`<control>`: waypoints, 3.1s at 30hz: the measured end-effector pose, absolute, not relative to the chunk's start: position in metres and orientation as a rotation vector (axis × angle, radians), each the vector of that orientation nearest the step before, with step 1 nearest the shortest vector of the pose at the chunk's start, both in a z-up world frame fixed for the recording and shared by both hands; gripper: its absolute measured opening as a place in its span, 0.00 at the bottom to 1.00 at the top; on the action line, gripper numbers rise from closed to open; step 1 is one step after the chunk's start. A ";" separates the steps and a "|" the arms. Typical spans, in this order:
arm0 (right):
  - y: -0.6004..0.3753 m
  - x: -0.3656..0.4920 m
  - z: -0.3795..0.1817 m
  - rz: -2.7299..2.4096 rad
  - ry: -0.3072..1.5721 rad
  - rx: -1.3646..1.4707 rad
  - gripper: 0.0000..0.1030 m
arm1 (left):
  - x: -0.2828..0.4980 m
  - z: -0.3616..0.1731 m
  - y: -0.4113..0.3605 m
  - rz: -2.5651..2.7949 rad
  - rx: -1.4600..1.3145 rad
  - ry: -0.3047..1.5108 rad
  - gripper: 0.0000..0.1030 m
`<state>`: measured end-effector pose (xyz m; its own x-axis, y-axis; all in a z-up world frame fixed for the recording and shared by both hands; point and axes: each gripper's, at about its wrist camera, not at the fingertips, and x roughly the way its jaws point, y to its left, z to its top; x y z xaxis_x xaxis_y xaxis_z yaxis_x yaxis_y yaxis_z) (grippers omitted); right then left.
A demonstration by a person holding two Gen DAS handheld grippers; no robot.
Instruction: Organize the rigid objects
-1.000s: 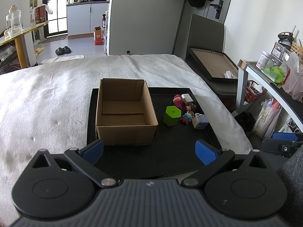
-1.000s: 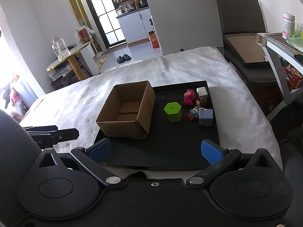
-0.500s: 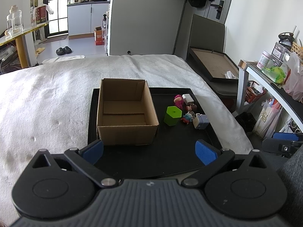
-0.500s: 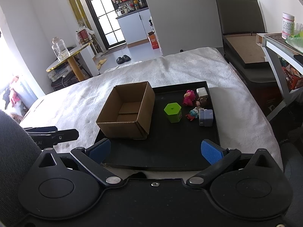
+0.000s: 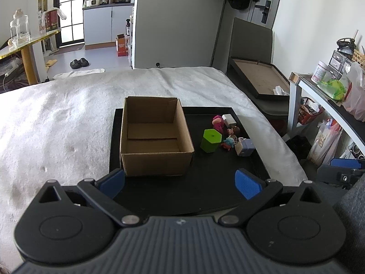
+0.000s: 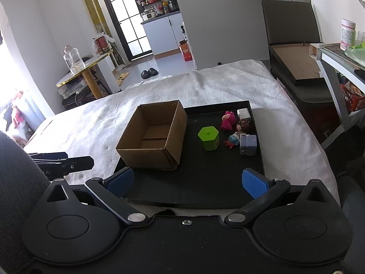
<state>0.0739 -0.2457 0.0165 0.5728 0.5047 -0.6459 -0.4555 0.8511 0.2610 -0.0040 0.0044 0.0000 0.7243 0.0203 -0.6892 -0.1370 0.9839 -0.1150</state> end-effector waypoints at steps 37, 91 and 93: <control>-0.248 0.085 -0.001 0.592 0.793 0.113 1.00 | 0.007 -0.004 0.001 0.070 -0.123 0.761 0.98; -0.245 0.202 -0.088 0.424 0.877 0.102 1.00 | 0.118 -0.088 0.051 0.458 -0.157 0.845 0.98; -0.244 0.207 -0.091 0.409 0.880 0.100 1.00 | 0.120 -0.092 0.052 0.469 -0.158 0.844 0.97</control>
<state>0.2069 -0.2438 -0.0913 0.5650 0.3878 -0.7283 -0.3067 0.9181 0.2510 0.1203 0.0522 -0.0923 0.5701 0.3361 -0.7497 -0.4594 0.8869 0.0483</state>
